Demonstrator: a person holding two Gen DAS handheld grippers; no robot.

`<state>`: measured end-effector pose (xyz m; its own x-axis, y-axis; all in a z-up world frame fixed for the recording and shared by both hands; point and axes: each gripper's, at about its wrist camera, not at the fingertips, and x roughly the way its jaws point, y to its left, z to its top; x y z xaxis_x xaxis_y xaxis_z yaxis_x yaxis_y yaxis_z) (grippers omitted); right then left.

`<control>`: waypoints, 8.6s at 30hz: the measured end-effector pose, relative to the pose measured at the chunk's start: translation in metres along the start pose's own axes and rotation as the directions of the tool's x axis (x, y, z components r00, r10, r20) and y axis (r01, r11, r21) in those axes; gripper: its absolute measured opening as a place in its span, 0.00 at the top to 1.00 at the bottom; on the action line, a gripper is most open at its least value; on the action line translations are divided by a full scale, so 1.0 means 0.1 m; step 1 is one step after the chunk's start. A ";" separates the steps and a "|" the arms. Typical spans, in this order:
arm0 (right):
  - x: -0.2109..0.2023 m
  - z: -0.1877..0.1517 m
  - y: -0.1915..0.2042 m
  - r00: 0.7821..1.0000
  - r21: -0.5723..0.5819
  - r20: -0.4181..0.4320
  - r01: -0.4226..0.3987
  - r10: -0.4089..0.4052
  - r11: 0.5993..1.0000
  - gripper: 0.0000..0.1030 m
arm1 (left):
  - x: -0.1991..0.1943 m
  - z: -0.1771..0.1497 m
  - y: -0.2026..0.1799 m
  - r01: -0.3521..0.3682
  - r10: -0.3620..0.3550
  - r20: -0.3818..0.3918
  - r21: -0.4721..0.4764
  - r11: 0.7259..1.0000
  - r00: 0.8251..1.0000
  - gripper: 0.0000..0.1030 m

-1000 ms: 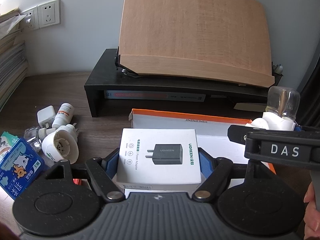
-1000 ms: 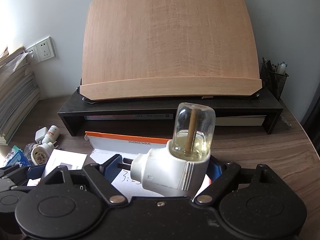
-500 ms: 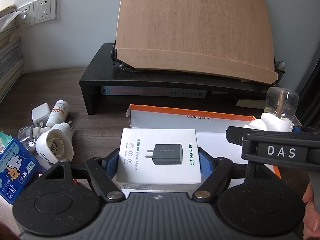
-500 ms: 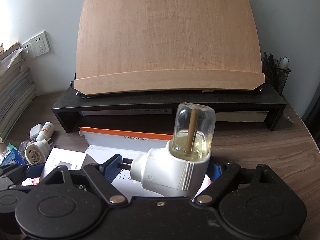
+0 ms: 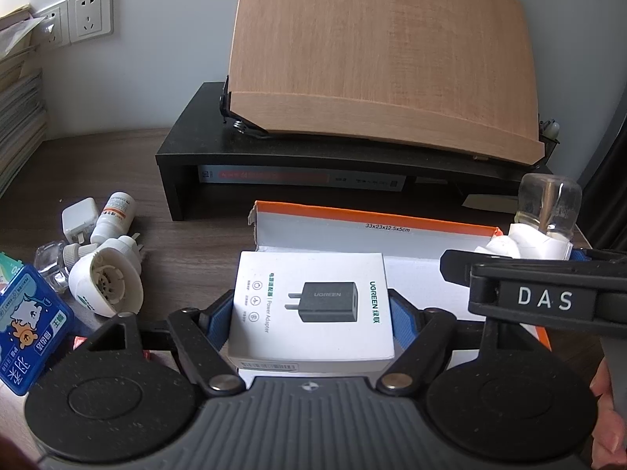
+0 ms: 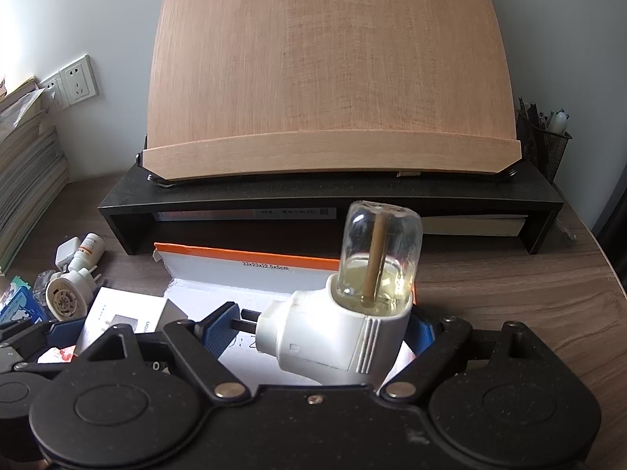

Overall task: Organize rigid objects
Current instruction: 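Carry the charger box and air freshener over the orange-rimmed white box, then open the right tool to drop the air freshener while left releases charger box into box, then move both open tools back toward the remaining items, then grasp the green bandage box with left tool while right grasps red tiger card pack, then carry the bandage box and card pack over the orange-rimmed white box, then hold the bandage box and card pack above the orange-rimmed box interior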

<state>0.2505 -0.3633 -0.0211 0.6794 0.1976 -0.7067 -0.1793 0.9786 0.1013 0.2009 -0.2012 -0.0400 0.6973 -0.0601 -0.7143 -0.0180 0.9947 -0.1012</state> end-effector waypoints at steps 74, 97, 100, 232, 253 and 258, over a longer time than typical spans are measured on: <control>-1.14 -0.60 0.70 0.992 0.072 0.099 0.065 -0.072 0.995 0.01 | -0.81 -0.32 0.71 0.030 -0.030 -0.013 -0.023 0.999 0.999 0.10; -0.85 -0.69 1.76 0.999 -0.026 0.029 -0.037 0.038 0.999 0.01 | -1.02 -0.48 2.02 -0.120 0.116 -0.032 -0.179 0.976 0.993 0.09; -0.82 -0.69 1.82 0.999 -0.028 0.022 -0.037 0.037 0.999 0.01 | -0.97 -0.45 2.25 -0.164 0.159 -0.043 -0.198 0.966 0.986 0.09; -1.10 -0.84 0.32 0.988 0.130 -0.016 0.155 -0.154 0.979 0.31 | -0.79 -0.43 0.20 0.208 -0.203 -0.059 0.101 0.973 0.977 0.31; -1.04 -0.83 0.32 0.988 0.116 -0.030 0.155 -0.153 0.981 0.31 | -0.77 -0.43 0.19 0.194 -0.189 -0.062 0.092 0.977 0.980 0.31; -1.02 -0.84 0.30 0.988 0.120 -0.033 0.155 -0.152 0.981 0.31 | -0.78 -0.43 0.19 0.192 -0.187 -0.061 0.092 0.977 0.980 0.31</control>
<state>0.1159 -0.3592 -0.0045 0.6747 0.0447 -0.7368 0.0147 0.9972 0.0740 0.1154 -0.1815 -0.0160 0.6430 -0.2502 -0.7239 0.1822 0.9680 -0.1728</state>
